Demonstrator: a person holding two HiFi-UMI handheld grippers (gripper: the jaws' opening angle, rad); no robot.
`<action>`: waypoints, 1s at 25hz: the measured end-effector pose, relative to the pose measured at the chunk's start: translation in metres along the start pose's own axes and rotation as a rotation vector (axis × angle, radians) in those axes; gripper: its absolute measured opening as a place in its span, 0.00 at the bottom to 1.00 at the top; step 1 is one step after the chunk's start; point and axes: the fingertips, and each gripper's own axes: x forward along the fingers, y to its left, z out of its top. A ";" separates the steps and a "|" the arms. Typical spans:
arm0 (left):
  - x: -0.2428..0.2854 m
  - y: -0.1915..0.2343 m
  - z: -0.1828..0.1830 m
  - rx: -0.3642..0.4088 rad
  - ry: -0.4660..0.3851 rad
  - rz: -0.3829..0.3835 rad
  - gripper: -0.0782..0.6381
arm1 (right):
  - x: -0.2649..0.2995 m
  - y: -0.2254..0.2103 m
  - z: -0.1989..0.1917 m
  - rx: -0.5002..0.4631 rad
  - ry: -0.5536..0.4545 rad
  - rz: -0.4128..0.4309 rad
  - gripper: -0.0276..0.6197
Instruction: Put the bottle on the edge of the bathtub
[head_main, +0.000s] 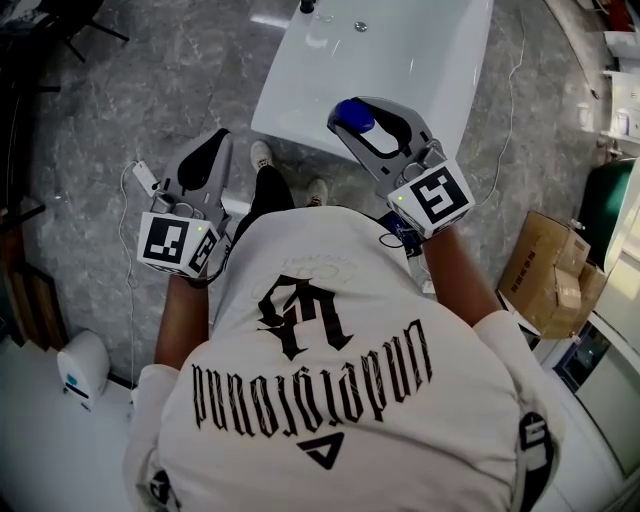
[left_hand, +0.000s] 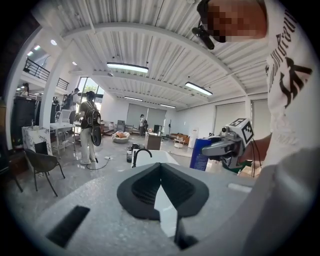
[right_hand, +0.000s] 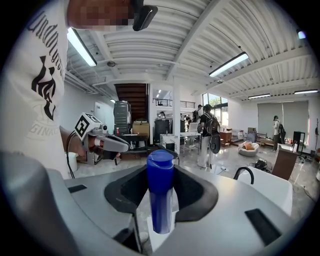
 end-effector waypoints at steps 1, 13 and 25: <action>0.003 0.005 -0.001 -0.003 0.005 -0.003 0.13 | 0.007 -0.002 -0.001 0.001 0.009 0.005 0.28; 0.033 0.079 -0.022 -0.033 0.075 -0.048 0.13 | 0.100 -0.030 -0.020 0.060 0.066 -0.015 0.28; 0.075 0.128 -0.058 -0.067 0.161 -0.126 0.13 | 0.171 -0.050 -0.054 0.101 0.152 -0.026 0.28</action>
